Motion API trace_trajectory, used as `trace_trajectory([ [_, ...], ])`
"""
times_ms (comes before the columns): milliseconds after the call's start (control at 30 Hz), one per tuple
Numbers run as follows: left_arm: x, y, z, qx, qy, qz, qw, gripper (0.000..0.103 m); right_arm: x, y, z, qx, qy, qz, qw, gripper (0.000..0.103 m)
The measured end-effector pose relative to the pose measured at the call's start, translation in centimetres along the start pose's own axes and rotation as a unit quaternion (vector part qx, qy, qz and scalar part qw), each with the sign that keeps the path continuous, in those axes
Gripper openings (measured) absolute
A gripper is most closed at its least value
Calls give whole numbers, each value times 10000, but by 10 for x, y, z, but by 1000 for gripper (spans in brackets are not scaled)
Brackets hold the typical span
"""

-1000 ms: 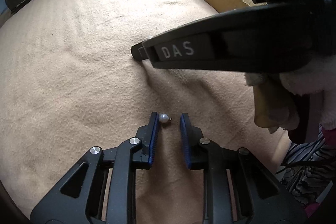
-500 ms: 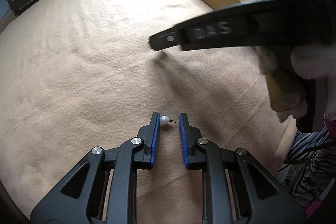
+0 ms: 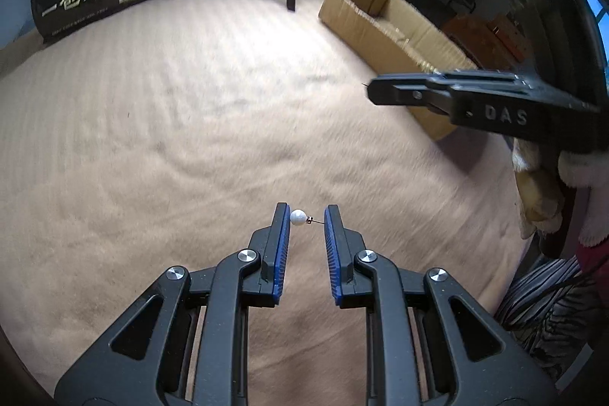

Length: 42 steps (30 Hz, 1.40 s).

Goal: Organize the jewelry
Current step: 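Lift and carry both pearl earrings with both tools over the box, then open the left tool to drop its earring while the right tool drops the other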

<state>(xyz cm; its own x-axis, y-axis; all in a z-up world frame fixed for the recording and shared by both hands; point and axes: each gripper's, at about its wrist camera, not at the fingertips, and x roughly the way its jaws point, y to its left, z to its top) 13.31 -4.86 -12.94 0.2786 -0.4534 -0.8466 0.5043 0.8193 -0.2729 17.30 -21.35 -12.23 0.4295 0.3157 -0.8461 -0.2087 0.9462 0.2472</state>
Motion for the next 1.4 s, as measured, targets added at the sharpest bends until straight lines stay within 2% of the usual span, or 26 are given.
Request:
trace_trajectory([
  [200,-9,-2,22,-35,-320,-118,9994,17,-32,-28,4,153,-343,-234,9990,7],
  [600,-9,-47,72,135,-881,-153,9959,17,-78,-89,16,482,-884,-815,9916,7],
  [933,8,-91,110,326,-1183,-294,9920,17,-82,-131,31,732,-1046,-1066,9861,7],
  [1167,32,-116,125,463,-1167,-359,9914,17,-74,-151,39,775,-1020,-1249,9839,7],
  [1400,50,-122,133,468,-1159,-398,9914,17,-61,-168,44,846,-928,-1277,9838,7],
])
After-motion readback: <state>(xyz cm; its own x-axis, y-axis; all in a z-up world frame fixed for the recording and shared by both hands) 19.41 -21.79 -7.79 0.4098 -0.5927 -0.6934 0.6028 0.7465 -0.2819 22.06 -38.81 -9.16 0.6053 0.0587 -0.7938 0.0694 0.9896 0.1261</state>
